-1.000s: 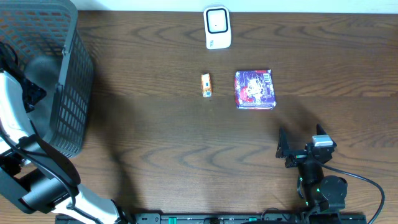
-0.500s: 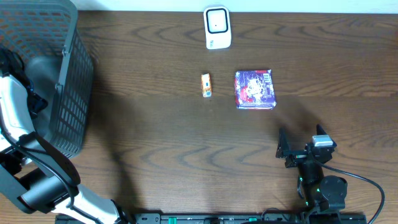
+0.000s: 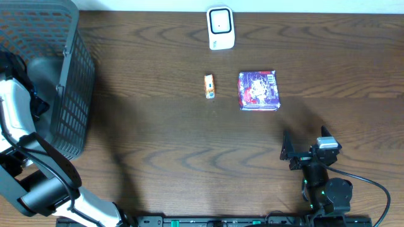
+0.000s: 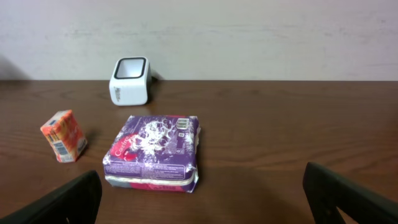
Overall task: Scan the item barcode
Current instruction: 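Reach the left gripper into the basket and grasp the mint-green pouch, then carry the green pouch to the scanner, barcode facing it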
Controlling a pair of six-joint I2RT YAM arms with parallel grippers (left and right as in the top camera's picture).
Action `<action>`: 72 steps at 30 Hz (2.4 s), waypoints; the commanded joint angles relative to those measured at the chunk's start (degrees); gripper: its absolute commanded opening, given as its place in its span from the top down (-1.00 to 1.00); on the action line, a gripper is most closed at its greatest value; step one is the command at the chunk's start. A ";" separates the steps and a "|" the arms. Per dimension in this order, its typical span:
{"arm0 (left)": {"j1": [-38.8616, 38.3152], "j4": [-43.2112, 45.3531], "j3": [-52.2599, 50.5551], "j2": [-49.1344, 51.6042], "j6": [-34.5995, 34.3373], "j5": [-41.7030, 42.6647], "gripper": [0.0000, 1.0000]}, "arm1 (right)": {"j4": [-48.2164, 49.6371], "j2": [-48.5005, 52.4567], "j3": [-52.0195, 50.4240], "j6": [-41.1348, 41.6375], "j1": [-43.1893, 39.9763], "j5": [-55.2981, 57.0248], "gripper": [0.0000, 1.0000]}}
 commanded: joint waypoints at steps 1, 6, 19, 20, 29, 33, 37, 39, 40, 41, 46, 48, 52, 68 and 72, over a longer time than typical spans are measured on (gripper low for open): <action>0.20 1.20 -1.05 0.68 -0.26 -1.29 -0.89 | -0.24 -0.37 -0.04 0.15 -0.42 0.26 -0.99; 0.17 2.60 -1.11 0.70 -0.26 -0.85 -0.89 | -0.24 -0.37 -0.04 0.15 -0.42 0.26 -0.98; 0.22 3.54 -1.11 0.76 0.37 -0.55 -0.88 | -0.24 -0.37 -0.04 0.13 -0.42 0.26 -0.98; 0.31 3.63 -1.11 0.79 0.35 -0.28 -0.88 | -0.24 -0.37 -0.04 0.15 -0.42 0.26 -0.99; 4.39 4.07 -1.16 4.46 0.35 7.26 -0.88 | -0.24 -0.37 -0.04 0.15 -0.44 0.26 -0.98; 5.42 4.07 -1.16 7.10 0.42 7.58 -0.88 | -0.24 -0.37 -0.04 0.13 -0.42 0.26 -0.99; 5.49 4.33 -1.16 9.40 0.39 7.61 -0.87 | -0.24 -0.37 -0.04 0.15 -0.42 0.26 -0.99; 5.49 4.42 -1.16 10.34 0.39 7.82 -0.81 | -0.24 -0.37 -0.04 0.15 -0.42 0.26 -0.99; 5.49 4.44 -1.16 10.97 0.39 7.82 -0.75 | -0.24 -0.37 -0.04 0.15 -0.42 0.26 -0.98; 5.49 4.44 -1.16 11.26 0.39 7.82 -0.71 | -0.24 -0.37 -0.04 0.15 -0.42 0.26 -0.99; 5.49 4.26 -1.16 11.45 0.39 7.80 0.35 | -0.24 -0.37 -0.04 0.15 -0.42 0.26 -0.99; 5.49 3.82 -1.14 11.19 0.37 7.80 0.80 | -0.24 -0.37 -0.04 0.15 -0.42 0.26 -0.98; 5.27 1.92 -0.37 8.92 -0.39 8.02 0.86 | -0.24 -0.37 -0.04 0.15 -0.42 0.26 -0.99; 2.40 9.33 0.72 -20.65 -4.87 31.41 0.86 | -0.24 -0.37 -0.04 0.15 -0.42 0.26 -0.99; 0.72 13.33 0.72 -28.83 -4.90 39.45 0.86 | -0.24 -0.37 -0.04 0.15 -0.42 0.26 -0.98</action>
